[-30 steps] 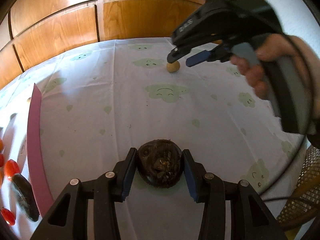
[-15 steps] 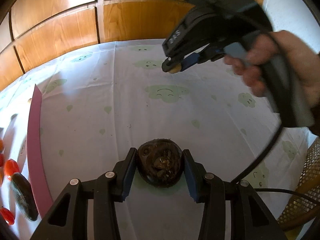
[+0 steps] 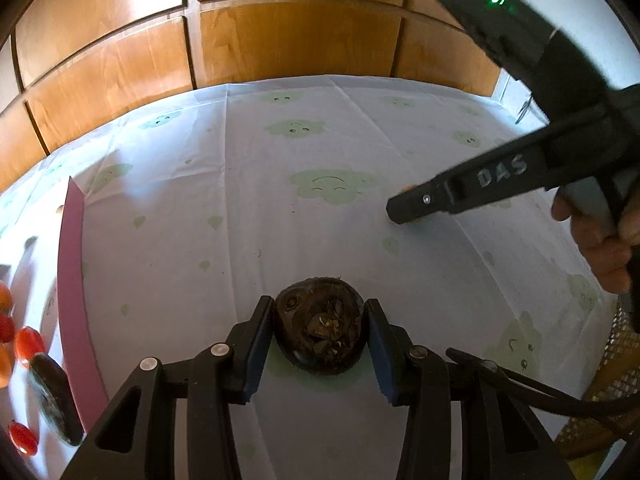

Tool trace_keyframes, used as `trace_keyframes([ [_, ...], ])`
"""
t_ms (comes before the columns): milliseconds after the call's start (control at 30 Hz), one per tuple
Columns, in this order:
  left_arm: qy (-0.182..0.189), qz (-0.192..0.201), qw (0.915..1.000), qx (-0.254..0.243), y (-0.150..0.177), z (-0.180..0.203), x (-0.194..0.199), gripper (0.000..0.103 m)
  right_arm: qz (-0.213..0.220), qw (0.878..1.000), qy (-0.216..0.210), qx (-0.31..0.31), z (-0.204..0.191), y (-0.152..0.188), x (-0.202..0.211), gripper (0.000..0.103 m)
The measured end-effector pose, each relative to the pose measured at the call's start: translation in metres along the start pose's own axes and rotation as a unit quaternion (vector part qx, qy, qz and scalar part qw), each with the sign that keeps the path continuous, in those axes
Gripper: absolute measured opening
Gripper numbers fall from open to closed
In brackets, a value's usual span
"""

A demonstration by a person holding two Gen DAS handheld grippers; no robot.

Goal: Organize fruits
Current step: 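Grasp the small yellow fruit with the right tool while the left tool holds the passion fruit, then carry the passion fruit into the tray and open the left tool while the right tool holds the yellow fruit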

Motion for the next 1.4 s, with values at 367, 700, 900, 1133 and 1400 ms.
trace_keyframes([
  [367, -0.007, 0.006, 0.9998, 0.019, 0.001, -0.005, 0.028, 0.045, 0.004, 1.0, -0.005, -0.001, 0.003, 0.001, -0.003, 0.028],
  [700, -0.026, 0.041, 0.9979, 0.044, -0.012, -0.024, 0.066, 0.045, 0.008, 1.0, 0.007, 0.01, 0.0, 0.001, -0.001, 0.028],
  [900, -0.043, 0.057, 0.9962, 0.05, -0.018, -0.035, 0.085, 0.045, 0.013, 0.999, 0.021, 0.028, -0.003, 0.001, -0.002, 0.028],
  [1133, -0.049, 0.056, 0.9965, 0.037, -0.012, -0.037, 0.09, 0.045, 0.038, 0.997, 0.064, -0.002, 0.019, -0.007, 0.005, 0.028],
  [1400, -0.025, 0.052, 0.9969, 0.053, -0.009, -0.039, 0.088, 0.045, 0.038, 0.994, 0.1, -0.035, 0.042, -0.011, 0.006, 0.028],
])
Point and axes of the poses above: each gripper's, at about its wrist camera, not at the fingertips, and x roughly against the way its jaws point, z to its right, y to its underside, the point moved 6 cm from there along -x, roughly the way its jaws point, and after that the axes turned 1 degree about z, right-handed, at the moved point
